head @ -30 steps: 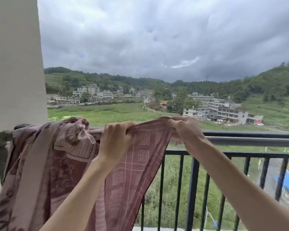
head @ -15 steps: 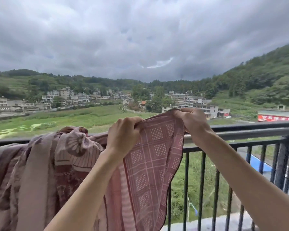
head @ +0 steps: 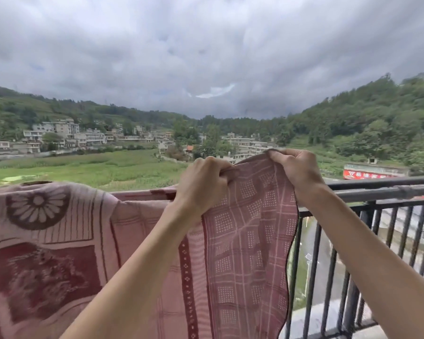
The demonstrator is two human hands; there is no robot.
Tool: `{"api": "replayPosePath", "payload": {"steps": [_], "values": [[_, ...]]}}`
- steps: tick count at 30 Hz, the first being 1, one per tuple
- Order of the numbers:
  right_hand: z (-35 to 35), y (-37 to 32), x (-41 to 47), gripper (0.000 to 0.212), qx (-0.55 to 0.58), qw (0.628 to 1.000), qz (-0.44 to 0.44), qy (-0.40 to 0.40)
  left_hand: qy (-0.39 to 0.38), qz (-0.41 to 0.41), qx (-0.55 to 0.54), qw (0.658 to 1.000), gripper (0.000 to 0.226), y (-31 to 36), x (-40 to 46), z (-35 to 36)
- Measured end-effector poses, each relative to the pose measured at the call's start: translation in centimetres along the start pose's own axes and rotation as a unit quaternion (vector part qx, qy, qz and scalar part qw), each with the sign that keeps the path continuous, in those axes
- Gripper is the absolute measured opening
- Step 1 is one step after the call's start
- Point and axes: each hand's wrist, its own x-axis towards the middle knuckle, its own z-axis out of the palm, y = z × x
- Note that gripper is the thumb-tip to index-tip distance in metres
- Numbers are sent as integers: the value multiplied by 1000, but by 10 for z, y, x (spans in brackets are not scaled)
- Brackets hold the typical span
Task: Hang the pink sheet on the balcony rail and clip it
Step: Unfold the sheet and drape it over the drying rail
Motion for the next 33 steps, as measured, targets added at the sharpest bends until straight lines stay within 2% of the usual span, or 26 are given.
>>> {"api": "replayPosePath", "payload": {"steps": [7,16,21,26,31,33], "values": [[-79,19,41,16,43,998,35,27,-56,5,-50,997,31,49,39,64],[-206,34,99,20,69,996,36,34,-23,3,-72,997,31,142,87,159],[-284,40,124,16,132,987,87,29,-15,-7,-73,997,33,201,114,218],[-340,52,146,10,155,981,117,20,-6,-11,-93,996,33,230,146,262],[-370,67,177,6,189,974,122,4,-15,-21,-198,980,26,243,177,293],[-381,75,192,12,196,975,107,-1,-5,-19,-209,978,21,249,187,306]]}}
